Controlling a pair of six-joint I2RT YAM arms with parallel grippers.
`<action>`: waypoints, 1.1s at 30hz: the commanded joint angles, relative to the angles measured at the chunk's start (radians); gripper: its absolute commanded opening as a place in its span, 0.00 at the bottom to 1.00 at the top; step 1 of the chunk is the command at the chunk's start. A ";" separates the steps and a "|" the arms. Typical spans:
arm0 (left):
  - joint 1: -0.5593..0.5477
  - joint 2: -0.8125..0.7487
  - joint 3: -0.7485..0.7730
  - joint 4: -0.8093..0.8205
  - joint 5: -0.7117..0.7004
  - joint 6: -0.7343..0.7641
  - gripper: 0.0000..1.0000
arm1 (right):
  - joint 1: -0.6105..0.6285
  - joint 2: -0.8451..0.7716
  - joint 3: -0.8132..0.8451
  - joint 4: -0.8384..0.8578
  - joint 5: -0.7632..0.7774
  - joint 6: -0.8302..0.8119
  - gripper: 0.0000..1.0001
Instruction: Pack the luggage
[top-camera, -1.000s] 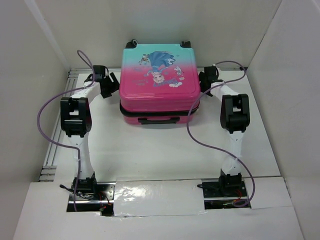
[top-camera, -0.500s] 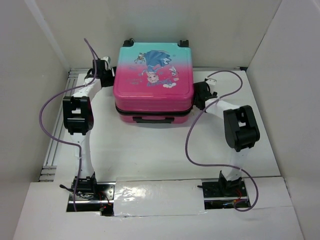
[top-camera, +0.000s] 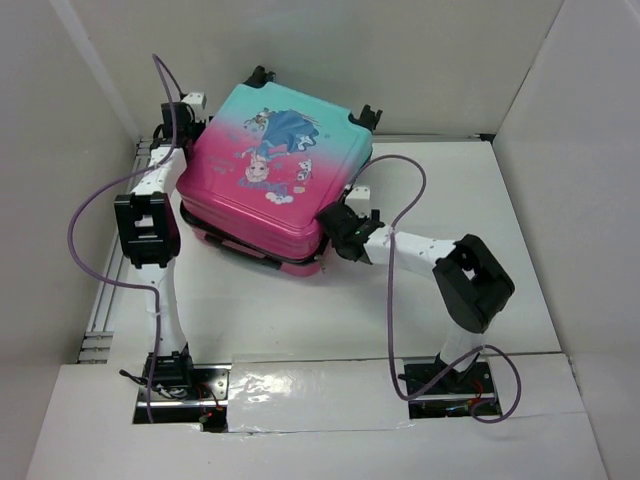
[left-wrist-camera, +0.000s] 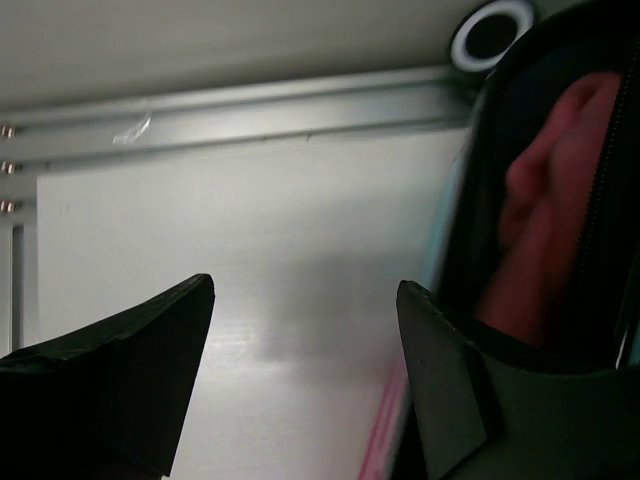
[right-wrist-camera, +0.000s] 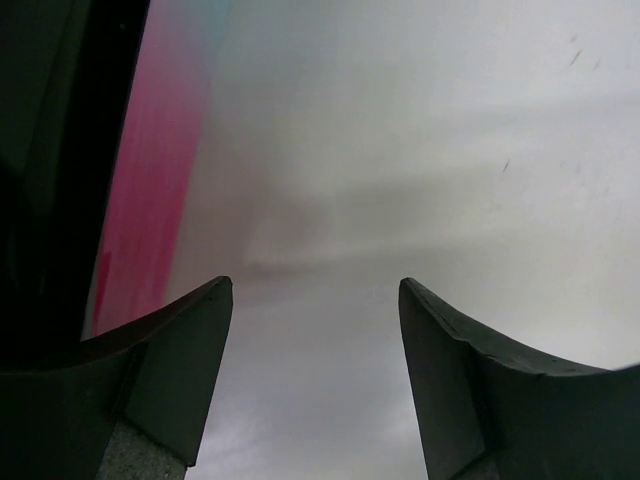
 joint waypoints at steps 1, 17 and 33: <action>-0.311 -0.007 0.052 -0.017 0.541 -0.106 0.88 | 0.254 0.013 0.065 0.323 -0.344 -0.044 0.78; -0.221 -0.096 0.161 -0.106 0.088 -0.274 0.94 | 0.327 -0.217 0.088 -0.065 -0.105 0.103 0.83; 0.215 -0.644 -0.318 -0.063 0.156 -0.521 0.99 | -0.151 -0.323 0.393 -0.108 -0.367 -0.193 0.95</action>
